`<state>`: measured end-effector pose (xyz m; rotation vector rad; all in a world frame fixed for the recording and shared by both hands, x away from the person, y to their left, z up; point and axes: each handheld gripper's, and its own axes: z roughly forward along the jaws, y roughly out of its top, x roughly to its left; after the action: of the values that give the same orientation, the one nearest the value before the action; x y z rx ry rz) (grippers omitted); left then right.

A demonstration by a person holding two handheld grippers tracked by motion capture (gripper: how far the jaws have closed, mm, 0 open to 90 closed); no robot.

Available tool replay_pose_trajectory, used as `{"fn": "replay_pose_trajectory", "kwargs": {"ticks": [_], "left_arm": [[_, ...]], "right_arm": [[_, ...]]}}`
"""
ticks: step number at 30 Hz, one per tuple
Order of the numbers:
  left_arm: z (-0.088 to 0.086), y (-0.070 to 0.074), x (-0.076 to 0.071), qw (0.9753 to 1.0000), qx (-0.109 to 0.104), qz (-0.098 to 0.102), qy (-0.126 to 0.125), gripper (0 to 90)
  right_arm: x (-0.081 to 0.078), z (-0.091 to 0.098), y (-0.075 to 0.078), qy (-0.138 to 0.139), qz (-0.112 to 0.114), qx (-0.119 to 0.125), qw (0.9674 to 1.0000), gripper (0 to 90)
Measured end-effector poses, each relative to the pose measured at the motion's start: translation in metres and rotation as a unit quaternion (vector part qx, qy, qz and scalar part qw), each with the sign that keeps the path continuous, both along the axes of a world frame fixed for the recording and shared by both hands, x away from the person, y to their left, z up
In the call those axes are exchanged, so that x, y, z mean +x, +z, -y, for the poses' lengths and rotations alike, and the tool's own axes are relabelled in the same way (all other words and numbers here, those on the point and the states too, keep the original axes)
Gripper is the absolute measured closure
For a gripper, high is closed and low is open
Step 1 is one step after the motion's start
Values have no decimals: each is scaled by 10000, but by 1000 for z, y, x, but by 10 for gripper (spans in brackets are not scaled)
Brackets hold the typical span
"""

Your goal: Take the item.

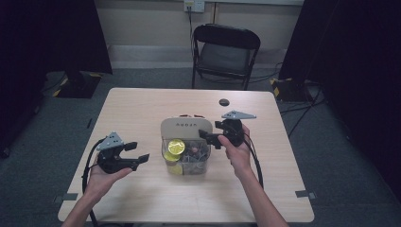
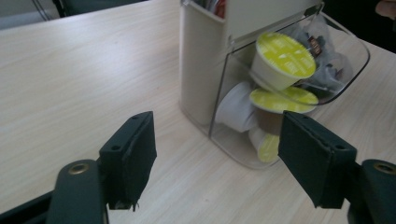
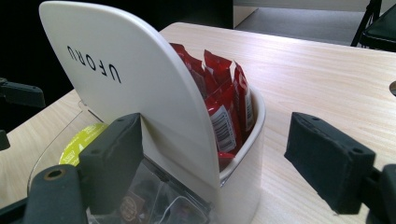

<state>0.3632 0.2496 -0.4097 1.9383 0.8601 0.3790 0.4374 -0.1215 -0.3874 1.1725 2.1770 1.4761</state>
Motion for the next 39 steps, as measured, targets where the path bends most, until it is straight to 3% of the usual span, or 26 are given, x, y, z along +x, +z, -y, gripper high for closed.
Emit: {"fn": "replay_pose_trajectory", "kwargs": {"ticks": [12, 15, 25, 33, 39], "left_arm": [[26, 17, 9, 9990, -263, 223, -286, 309], [30, 19, 10, 9990, -248, 223, -294, 309], [54, 17, 20, 9971, -366, 119, -654, 345], [68, 9, 26, 9957, -213, -13, -903, 375], [74, 4, 29, 9959, -124, -43, -897, 383]], "right_arm": [[1, 0, -1, 15, -11, 38, 10000, 179], [1, 1, -1, 18, -11, 41, 10000, 177], [1, 1, -1, 19, -15, 47, 10000, 174], [1, 3, -1, 7, -10, 44, 10000, 172], [1, 4, 0, -3, -21, 19, 10000, 171]]}}
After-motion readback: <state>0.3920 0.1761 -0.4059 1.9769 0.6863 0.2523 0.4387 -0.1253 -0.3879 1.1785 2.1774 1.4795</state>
